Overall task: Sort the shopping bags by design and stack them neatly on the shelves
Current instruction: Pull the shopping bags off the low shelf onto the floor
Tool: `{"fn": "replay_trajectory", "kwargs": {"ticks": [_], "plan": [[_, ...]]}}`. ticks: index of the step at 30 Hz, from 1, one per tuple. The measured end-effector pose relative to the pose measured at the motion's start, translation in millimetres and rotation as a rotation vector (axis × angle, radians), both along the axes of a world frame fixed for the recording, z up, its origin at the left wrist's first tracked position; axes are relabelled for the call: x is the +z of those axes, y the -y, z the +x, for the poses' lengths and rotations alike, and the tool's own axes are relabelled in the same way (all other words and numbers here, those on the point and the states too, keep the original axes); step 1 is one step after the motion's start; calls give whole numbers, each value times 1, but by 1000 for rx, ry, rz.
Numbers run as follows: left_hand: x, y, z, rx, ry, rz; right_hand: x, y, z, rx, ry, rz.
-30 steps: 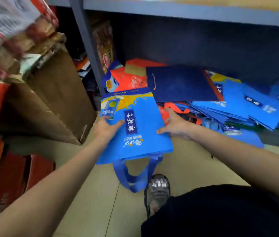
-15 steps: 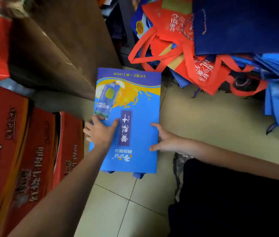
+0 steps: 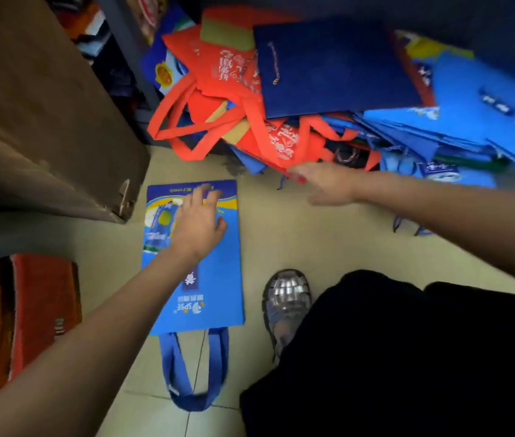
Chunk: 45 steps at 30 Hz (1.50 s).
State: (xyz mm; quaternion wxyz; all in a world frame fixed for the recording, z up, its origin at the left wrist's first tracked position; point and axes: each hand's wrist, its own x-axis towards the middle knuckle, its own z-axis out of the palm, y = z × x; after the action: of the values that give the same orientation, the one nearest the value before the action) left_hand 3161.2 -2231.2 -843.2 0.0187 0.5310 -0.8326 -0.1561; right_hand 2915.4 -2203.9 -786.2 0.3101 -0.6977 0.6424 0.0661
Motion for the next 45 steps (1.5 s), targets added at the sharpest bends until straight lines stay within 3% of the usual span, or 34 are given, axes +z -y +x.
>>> {"fn": "replay_trajectory", "kwargs": {"ticks": [4,6,10,15,17,19,25,28,34,39,45], "plan": [[31,11,-76,-171,-126,-73,51,10,-85,-442,177,-215],[42,10,-120,-262,-189,-108,58,-3,-124,-590,161,-270],[46,6,-207,-382,-129,-120,38,-39,-196,-714,-34,-191],[35,8,-283,-424,-31,-122,-6,-58,-258,-1095,33,-143],[31,11,-303,-444,-5,-117,-16,-57,-272,-1222,186,-161],[28,12,-318,-464,6,-106,-25,-49,-276,-1352,503,-249],[31,12,-319,-413,-62,-179,-9,-25,-266,-1439,838,-416],[39,20,-309,-387,-76,-208,19,-41,-275,-1378,754,-516],[42,6,-306,-186,-261,299,79,-103,-283,-1376,713,-407],[81,-32,-303,178,-737,948,138,-136,-250,-1194,850,-395],[123,-49,-264,331,-968,1087,197,-165,-196,-1037,924,-341]]}}
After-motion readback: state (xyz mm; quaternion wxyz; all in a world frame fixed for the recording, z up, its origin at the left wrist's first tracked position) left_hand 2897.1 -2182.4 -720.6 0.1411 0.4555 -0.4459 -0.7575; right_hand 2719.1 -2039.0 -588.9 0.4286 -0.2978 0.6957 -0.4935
